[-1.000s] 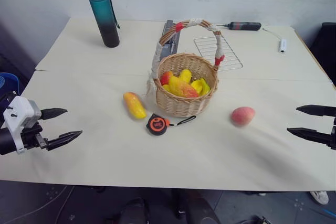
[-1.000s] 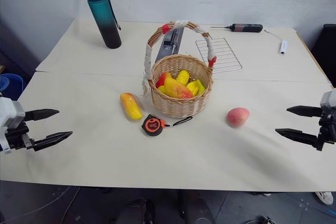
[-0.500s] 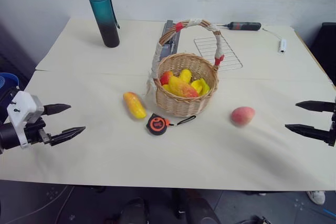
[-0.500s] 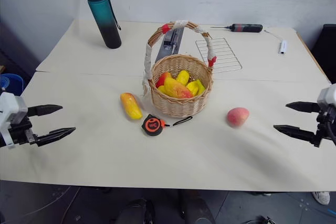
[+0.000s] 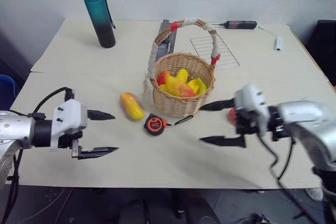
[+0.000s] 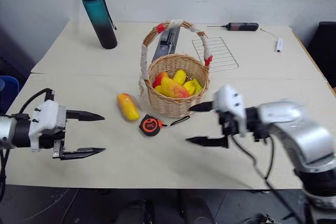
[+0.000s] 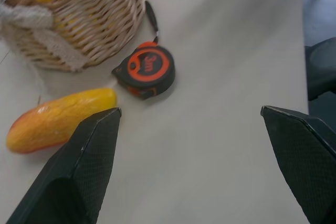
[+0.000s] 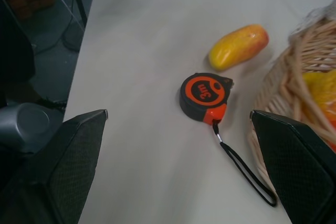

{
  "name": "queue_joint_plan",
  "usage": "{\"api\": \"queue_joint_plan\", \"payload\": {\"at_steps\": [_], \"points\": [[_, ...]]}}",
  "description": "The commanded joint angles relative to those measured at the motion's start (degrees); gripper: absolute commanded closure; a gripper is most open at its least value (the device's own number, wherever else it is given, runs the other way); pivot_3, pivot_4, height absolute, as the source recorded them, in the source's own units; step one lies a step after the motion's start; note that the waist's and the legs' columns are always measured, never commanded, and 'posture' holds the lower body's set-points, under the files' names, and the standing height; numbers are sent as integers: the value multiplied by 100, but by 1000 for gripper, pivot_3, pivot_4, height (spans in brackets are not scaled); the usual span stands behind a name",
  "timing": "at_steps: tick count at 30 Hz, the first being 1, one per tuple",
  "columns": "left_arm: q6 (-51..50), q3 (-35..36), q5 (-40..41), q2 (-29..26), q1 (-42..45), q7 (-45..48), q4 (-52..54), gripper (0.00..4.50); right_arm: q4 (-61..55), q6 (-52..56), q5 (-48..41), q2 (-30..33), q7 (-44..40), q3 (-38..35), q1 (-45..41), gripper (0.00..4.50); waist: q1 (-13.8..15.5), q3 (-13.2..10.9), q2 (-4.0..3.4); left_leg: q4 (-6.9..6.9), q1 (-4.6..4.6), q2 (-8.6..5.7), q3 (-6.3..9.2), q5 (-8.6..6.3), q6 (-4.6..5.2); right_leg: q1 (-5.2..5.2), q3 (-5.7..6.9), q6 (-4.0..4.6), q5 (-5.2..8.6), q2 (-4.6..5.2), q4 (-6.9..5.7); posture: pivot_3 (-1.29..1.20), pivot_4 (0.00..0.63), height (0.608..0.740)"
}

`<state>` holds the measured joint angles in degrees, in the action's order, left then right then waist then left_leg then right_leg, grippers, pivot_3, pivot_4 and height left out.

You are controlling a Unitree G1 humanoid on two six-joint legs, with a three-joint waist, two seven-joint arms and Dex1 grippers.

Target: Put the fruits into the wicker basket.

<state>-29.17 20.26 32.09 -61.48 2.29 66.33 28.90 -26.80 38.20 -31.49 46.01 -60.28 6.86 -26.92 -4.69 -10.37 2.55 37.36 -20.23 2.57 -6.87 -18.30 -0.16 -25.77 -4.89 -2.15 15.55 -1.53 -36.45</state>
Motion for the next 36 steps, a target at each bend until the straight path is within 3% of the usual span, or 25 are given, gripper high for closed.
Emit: {"api": "queue_joint_plan", "payload": {"at_steps": [1, 5, 10, 21, 27, 30, 32, 36], "points": [[-52, -106, 60, -72, 207, -45, 15, 15, -131, 324, 537, -299, 581, 673, -304, 0, 1, 0, 1, 1, -3, 0, 0, 0, 0, -4, 0, 2, 1, 1, -1, 0, 150, 740], [-94, -189, 46, -104, 318, -15, -64, 15, 172, 882, 882, -1076, 1247, 1324, -623, 0, -26, 3, 5, 10, -9, -1, -4, 10, -17, -23, -2, 11, 7, 0, -30, 0, 150, 740], [-198, -135, 96, -111, 368, -7, -96, 15, 866, 748, 1494, -1828, 1766, 1871, -795, 0, -29, 4, 8, 31, -29, -3, -11, 29, -49, -69, -10, 26, 15, -4, -89, 0, 150, 740], [-403, 46, 134, -158, 346, -23, -28, 15, 2053, 370, 2107, -2998, 2203, 2057, -1047, 0, -54, 6, 11, 38, -26, -1, -7, 31, -40, -75, -10, 34, 20, -12, -114, 0, 150, 740], [-439, 51, 124, -116, 391, -73, -11, 15, 2639, 71, 2403, -3304, 2130, 2238, -1142, 0, -104, 8, 15, 38, -27, -1, -5, 31, -41, -76, -9, 34, 20, -11, -115, 0, 150, 740], [-446, 39, 129, -97, 433, -106, -28, 0, 2729, -335, 2438, -3297, 1842, 2332, -1075, 608, -131, 9, 16, 38, -27, -1, -5, 30, -40, -76, -9, 35, 20, -11, -115, 0, 150, 740], [-456, 31, 153, -80, 468, -127, -32, 0, 2565, -451, 2306, -3214, 1535, 2295, -969, 1269, -155, 9, 17, 37, -27, -1, -4, 30, -40, -76, -9, 34, 20, -11, -115, 0, 150, 740], [-482, -20, 259, -22, 589, -193, -15, 0, 2200, -501, 2054, -3089, 1184, 2048, -762, 1359, -167, 9, 17, 33, -28, 1, 0, 30, -41, -76, -6, 34, 20, -12, -116, 0, 150, 740]]}}
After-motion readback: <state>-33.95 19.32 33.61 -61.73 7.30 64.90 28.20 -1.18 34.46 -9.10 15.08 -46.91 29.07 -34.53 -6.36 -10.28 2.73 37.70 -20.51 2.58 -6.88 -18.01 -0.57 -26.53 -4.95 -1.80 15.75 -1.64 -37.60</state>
